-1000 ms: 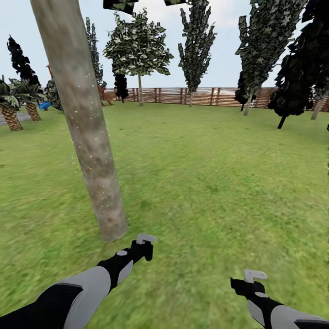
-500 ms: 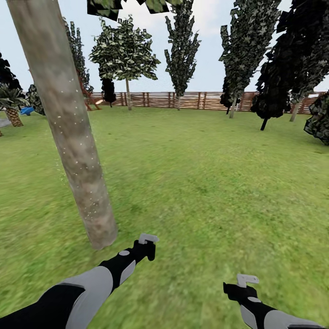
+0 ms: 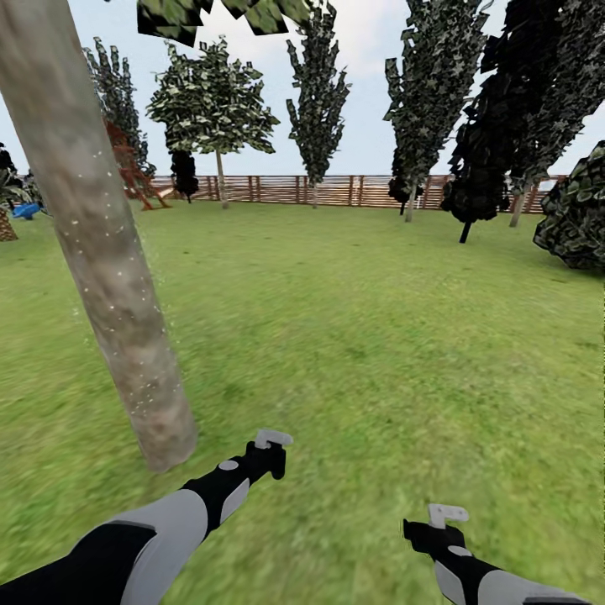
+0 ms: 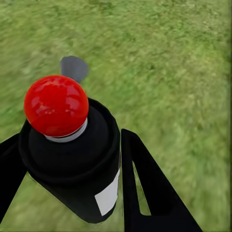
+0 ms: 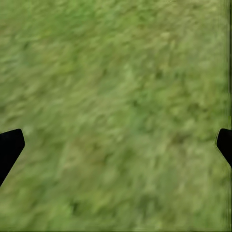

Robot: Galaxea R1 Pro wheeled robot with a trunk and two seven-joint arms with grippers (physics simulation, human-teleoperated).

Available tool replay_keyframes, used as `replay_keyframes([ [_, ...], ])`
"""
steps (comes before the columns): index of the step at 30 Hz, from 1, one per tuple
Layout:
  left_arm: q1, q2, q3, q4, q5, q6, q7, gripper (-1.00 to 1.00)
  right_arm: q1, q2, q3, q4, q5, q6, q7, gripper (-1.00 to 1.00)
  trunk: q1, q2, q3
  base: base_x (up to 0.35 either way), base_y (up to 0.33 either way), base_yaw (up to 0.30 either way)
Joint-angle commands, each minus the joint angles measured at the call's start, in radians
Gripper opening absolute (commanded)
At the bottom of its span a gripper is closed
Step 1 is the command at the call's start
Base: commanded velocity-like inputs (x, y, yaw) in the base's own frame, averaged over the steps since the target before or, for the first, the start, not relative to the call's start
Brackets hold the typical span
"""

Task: In the garden, pick up the pesticide atomizer on the floor and spray pesticide onto both trees until each tree trunk is fully covered.

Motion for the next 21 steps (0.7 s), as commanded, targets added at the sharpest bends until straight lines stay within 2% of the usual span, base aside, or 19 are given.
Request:
replay_keyframes([
  [1, -0.001, 0.000, -0.004, 0.001, -0.006, -0.006, 0.002, -1.00, -0.002, 0.000, 0.001, 0.004, -0.009, -0.008, 0.002, 1.00, 0.000, -0.001, -0.001, 0.130, -0.300, 0.011],
  [5, -0.001, 0.000, -0.004, 0.001, -0.007, -0.006, 0.002, -1.00, -0.002, 0.001, 0.002, 0.004, -0.009, -0.008, 0.001, 1.00, 0.000, -0.001, 0.000, 0.140, -0.311, 0.142],
  [17, -0.001, 0.000, -0.004, 0.001, -0.007, -0.004, 0.003, -1.00, -0.002, 0.003, 0.002, 0.005, -0.009, -0.008, 0.001, 1.00, 0.000, -0.001, 0.008, 0.171, -0.317, 0.273],
  [21, -0.001, 0.000, -0.004, 0.001, -0.007, -0.004, 0.003, -1.00, -0.002, 0.003, 0.002, 0.005, -0.009, -0.008, 0.001, 1.00, 0.000, -0.001, 0.013, 0.240, -0.285, 0.178],
])
